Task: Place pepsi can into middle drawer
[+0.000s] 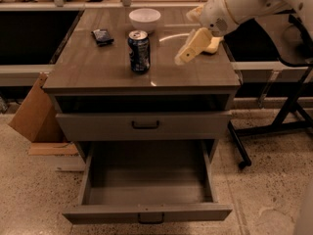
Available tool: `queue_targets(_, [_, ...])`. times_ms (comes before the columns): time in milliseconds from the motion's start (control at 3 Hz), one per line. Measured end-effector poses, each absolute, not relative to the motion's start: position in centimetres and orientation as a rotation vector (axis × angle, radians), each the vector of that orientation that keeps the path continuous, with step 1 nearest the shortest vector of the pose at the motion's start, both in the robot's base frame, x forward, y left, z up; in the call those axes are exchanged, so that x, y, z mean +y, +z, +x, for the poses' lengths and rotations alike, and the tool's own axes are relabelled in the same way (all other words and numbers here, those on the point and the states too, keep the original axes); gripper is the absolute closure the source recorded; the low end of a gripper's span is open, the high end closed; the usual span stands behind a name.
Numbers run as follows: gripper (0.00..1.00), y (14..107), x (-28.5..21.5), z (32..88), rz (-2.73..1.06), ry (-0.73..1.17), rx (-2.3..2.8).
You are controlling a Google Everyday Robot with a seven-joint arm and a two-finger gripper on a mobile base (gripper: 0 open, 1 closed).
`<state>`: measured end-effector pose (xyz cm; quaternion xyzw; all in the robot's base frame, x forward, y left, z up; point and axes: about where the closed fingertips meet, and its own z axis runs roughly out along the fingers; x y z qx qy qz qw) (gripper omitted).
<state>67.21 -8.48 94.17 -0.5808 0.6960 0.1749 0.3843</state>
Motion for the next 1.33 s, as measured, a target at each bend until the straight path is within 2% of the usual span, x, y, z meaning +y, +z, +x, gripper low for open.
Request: queue_targets(1333, [0.00, 93.5, -2.9, 71.6, -1.339, 0.531, 1.778])
